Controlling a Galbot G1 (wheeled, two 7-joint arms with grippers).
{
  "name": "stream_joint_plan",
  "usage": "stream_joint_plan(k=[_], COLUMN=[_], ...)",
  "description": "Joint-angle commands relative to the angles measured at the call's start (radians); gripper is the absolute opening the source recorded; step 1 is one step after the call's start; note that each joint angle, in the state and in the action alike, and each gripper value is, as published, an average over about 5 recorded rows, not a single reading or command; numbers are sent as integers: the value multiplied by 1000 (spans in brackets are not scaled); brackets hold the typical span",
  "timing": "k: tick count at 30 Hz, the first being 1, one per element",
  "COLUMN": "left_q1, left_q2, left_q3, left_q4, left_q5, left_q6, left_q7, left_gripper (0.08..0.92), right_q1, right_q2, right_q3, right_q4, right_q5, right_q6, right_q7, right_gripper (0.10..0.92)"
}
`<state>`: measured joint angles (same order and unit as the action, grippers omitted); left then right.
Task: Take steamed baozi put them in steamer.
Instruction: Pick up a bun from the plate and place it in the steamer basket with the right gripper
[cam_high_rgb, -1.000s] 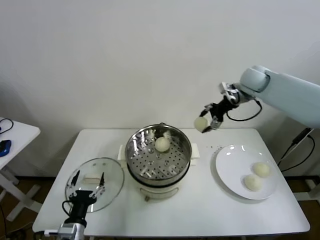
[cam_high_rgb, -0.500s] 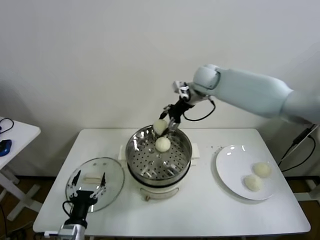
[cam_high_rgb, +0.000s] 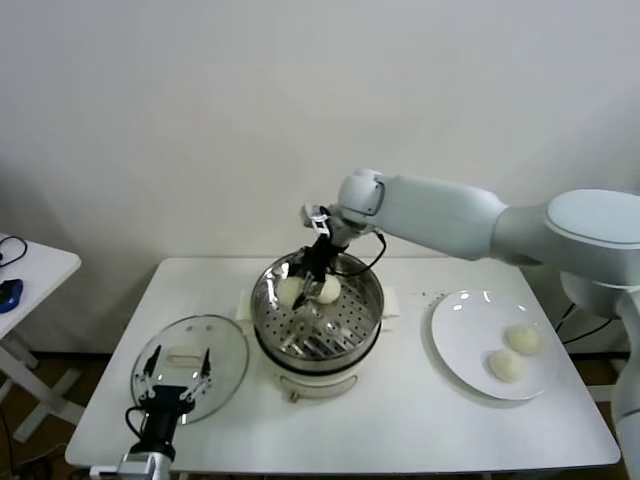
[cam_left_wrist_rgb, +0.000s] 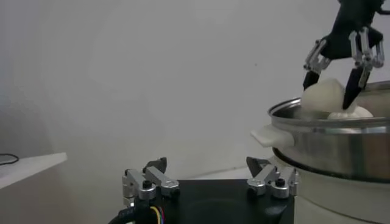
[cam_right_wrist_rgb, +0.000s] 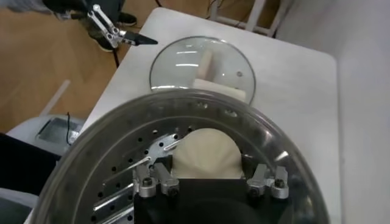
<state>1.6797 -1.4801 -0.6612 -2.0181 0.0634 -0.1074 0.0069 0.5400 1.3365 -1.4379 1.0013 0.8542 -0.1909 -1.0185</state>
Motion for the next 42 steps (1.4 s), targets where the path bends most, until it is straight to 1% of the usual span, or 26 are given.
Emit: stream_joint_plan(k=[1,18,24,29,35,42], left_q1=[0,-11,-13,-17,-17,-21], left_q2=[2,4,4,3,6,14], left_q3=[-3,3,4,6,5,3], left_q4=[0,2,5,8,9,10], left_q5=[-2,3,3,3,6,4], left_q6=[0,4,7,9,8,9], left_q7=[0,0,-1,-1,-1,-5], left_gripper=[823,823,823,823,823,823], right_q1=[-48,-66,-66,-43,42,209], right_q2=[42,46,50,34,-49,-286], right_q3=[-9,-10,-9,-6,-11,-32], right_q4=[-39,-43,-45,-21,73,254], right_q5=[-40,-72,-79,-80,-82,-108], right_q6=[8,18,29,32,34,68], right_q7=[2,10,3,-13,-40,-90], right_gripper=[729,731,809,822,823,823])
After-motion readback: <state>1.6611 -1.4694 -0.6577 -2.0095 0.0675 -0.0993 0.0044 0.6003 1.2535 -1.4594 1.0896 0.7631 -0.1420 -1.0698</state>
